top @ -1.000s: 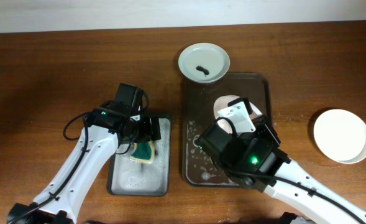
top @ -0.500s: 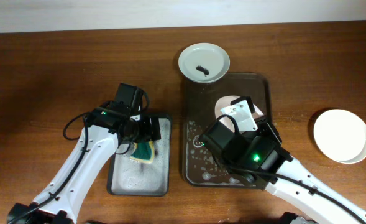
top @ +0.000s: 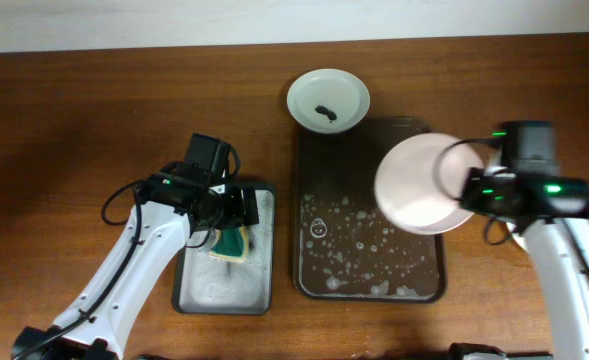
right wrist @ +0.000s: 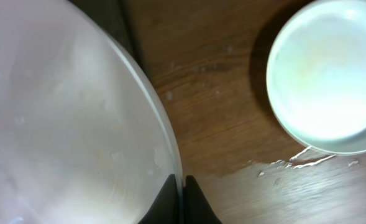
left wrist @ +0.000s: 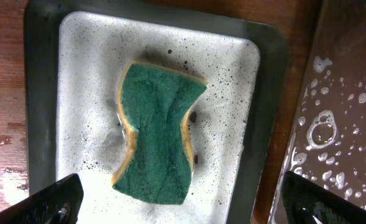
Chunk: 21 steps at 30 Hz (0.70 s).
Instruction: Clean dirty plates on tray and stack at the side
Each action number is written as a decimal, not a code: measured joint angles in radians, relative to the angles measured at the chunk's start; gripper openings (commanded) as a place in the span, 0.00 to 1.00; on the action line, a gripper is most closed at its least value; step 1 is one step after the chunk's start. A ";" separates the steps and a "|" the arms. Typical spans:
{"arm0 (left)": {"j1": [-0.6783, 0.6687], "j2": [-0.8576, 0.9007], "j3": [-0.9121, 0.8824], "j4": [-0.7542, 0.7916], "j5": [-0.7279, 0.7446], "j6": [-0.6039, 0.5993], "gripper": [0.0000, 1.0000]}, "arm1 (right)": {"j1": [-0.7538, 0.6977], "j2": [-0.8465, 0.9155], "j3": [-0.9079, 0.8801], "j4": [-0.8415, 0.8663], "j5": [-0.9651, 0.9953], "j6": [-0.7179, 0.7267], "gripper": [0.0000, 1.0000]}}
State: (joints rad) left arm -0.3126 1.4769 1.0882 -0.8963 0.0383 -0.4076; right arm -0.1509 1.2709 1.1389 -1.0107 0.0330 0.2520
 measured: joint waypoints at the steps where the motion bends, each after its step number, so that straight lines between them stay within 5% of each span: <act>1: 0.000 0.000 0.000 0.000 0.001 0.000 1.00 | -0.092 0.000 0.000 0.015 -0.052 -0.008 0.04; 9: 0.000 0.000 0.000 0.000 0.000 0.000 1.00 | -0.689 0.117 0.003 0.078 -0.177 -0.012 0.04; 13: 0.000 0.000 0.000 0.000 0.000 0.000 1.00 | -0.786 0.269 0.004 0.116 -0.182 0.008 0.04; 14: 0.000 0.000 0.000 0.000 0.000 0.000 1.00 | -0.792 0.306 0.004 0.136 -0.181 0.010 0.10; 15: 0.000 0.000 0.000 0.000 0.000 0.000 1.00 | -0.793 0.343 0.004 0.157 -0.181 0.011 0.32; 16: 0.000 0.000 0.000 0.000 0.000 0.000 1.00 | -0.793 0.370 0.004 0.171 -0.181 0.014 0.42; 21: 0.000 0.000 0.000 0.000 0.000 0.000 1.00 | -0.769 0.401 0.018 0.276 -0.315 -0.020 0.41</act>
State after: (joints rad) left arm -0.3126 1.4769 1.0882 -0.8967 0.0387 -0.4076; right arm -0.9199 1.6714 1.1568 -0.7345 -0.2825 0.2317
